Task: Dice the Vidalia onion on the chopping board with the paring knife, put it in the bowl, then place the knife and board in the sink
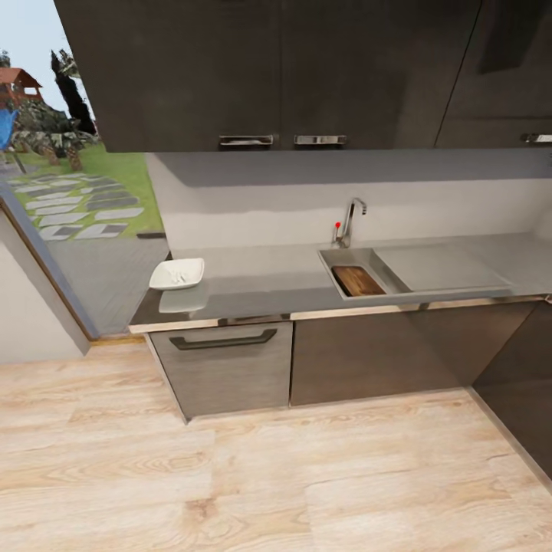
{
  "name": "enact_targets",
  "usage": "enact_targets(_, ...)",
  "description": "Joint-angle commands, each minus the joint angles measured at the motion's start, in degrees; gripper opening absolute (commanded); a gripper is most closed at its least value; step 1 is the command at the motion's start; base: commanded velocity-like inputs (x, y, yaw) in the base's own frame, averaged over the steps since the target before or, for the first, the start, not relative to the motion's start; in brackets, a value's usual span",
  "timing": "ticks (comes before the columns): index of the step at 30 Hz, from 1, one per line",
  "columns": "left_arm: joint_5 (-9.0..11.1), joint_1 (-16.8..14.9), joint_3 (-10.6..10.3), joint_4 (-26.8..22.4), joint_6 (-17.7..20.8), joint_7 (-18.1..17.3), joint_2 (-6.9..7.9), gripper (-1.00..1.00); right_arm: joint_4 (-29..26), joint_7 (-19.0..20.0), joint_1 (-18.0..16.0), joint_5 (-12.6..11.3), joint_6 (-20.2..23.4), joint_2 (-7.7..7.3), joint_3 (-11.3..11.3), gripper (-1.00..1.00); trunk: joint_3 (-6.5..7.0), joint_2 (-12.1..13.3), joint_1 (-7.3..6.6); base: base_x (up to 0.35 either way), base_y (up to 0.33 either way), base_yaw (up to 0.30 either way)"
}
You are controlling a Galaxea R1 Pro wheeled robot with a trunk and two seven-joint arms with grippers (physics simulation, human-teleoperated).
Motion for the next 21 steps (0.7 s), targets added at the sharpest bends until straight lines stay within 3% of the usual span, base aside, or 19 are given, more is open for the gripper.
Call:
enact_targets(1,0.51,0.03,-0.07,-0.08,-0.07,-0.08,0.00,1.00,0.01,-0.26,-0.03,-0.38,-0.15,0.02,0.51,1.00,0.00,-0.10,0.04,0.000,0.000,0.000)
enact_targets(21,0.51,0.03,-0.07,-0.10,-0.07,-0.08,0.00,1.00,0.07,-0.26,-0.03,-0.39,-0.11,0.02,0.58,1.00,1.82,-0.10,0.04,0.000,0.000,0.000)
